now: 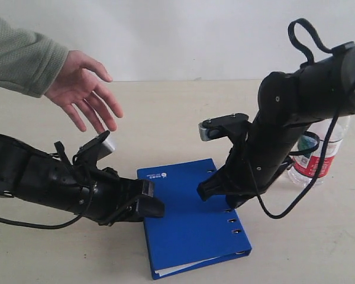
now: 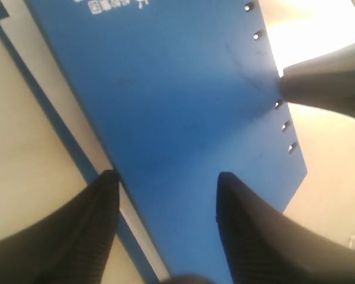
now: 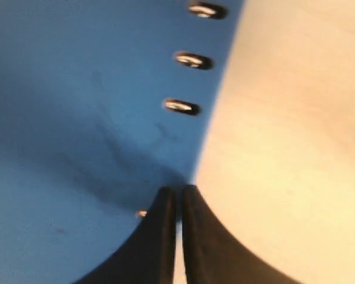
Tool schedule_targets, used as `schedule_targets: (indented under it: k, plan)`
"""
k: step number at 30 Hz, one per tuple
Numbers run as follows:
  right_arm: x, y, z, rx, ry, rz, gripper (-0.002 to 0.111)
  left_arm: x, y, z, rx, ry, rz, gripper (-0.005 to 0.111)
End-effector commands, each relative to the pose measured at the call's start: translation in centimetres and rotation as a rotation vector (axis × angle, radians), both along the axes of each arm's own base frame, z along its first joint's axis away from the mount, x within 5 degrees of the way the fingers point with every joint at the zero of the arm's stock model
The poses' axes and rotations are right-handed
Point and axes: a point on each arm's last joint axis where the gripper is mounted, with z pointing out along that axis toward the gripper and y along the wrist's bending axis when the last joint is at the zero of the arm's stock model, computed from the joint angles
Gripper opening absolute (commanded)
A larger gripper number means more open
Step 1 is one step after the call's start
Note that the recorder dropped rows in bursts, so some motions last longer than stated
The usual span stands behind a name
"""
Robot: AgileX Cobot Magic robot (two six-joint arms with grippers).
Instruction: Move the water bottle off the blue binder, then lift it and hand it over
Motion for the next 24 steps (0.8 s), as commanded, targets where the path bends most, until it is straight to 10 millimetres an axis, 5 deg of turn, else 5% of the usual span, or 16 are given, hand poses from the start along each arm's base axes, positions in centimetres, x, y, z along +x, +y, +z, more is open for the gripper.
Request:
schedule_targets:
  k: [1, 9, 14, 24]
  plan:
    - [0.6, -0.8, 0.7, -0.062, -0.072, -0.021, 0.0, 0.2, 0.0, 0.1, -0.004, -0.013, -0.006, 0.048]
    - [0.7, -0.6, -1.9, -0.083, 0.006, -0.073, 0.0, 0.2, 0.0, 0.1, -0.002, -0.021, -0.014, 0.048]
    - [-0.1, 1.2, -1.7, 0.112, 0.097, -0.036, 0.0, 0.0, -0.2, 0.2, -0.025, -0.019, -0.03, 0.048]
    - [-0.4, 1.8, -1.4, 0.184, 0.126, -0.011, 0.0, 0.2, -1.3, 1.5, -0.148, -0.012, -0.084, 0.048]
